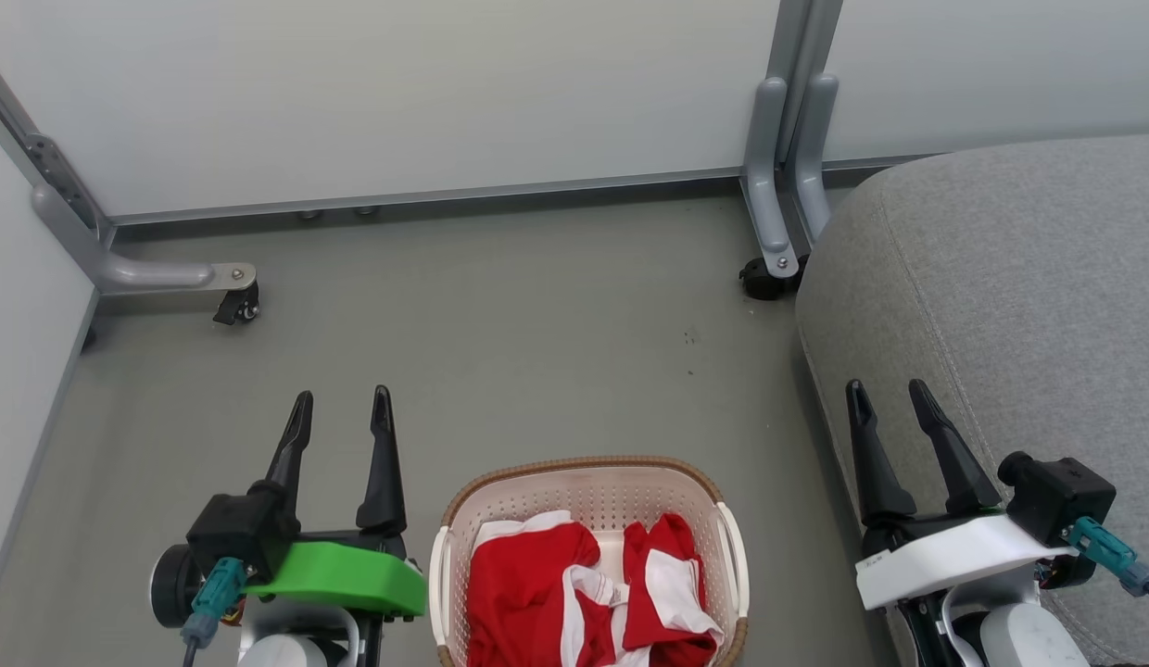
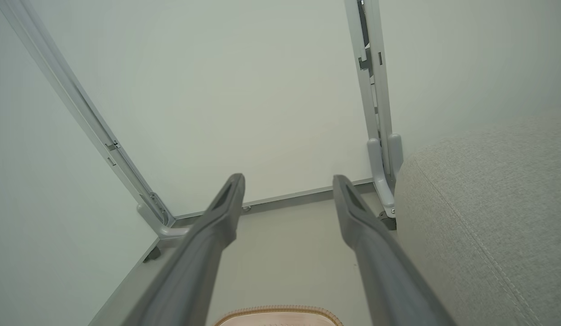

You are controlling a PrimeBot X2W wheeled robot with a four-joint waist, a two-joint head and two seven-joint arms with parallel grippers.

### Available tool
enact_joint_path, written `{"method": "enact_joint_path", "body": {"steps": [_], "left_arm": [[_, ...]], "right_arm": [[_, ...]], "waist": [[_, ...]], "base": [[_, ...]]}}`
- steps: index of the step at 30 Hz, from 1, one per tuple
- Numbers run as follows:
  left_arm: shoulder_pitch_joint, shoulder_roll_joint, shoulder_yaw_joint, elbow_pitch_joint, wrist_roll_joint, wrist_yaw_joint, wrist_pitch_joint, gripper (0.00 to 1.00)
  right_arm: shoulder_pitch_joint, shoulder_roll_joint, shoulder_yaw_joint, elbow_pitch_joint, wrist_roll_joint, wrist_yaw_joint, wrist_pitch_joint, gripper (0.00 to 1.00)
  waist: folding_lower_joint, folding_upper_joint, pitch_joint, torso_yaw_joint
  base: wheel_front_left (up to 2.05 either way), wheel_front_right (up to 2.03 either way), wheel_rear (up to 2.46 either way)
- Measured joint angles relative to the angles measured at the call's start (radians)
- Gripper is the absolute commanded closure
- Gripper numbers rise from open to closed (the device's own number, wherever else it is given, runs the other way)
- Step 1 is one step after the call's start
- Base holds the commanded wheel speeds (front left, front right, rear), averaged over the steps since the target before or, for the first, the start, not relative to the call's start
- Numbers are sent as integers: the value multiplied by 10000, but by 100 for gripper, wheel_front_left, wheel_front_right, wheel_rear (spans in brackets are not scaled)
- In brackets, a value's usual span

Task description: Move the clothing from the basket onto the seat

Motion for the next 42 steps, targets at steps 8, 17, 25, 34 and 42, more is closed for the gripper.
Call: {"method": "enact_joint_path", "body": {"steps": [8,17,25,34,42], "left_arm": [[-1,10,-113,-46,780,75,-176,0],[-11,38,-213,-104,1578,180,-353,0],[-11,48,-405,-169,2222,268,-510,0],[-11,90,-518,-251,2892,357,-686,0],[-11,90,-606,-297,3243,428,-748,0]], "right_arm": [[26,52,-10,-140,-617,0,-169,0],[104,81,56,-253,-1319,2,-349,0],[116,86,121,-372,-1933,2,-510,0],[144,98,240,-504,-2556,2,-665,0],[153,115,309,-593,-2815,2,-744,0]], "waist": [[0,0,20,-1],[0,0,34,-14],[0,0,36,-12],[0,0,25,-13],[0,0,46,3]], "base": [[0,0,0],[0,0,0],[0,0,0],[0,0,0],[0,0,0]]}}
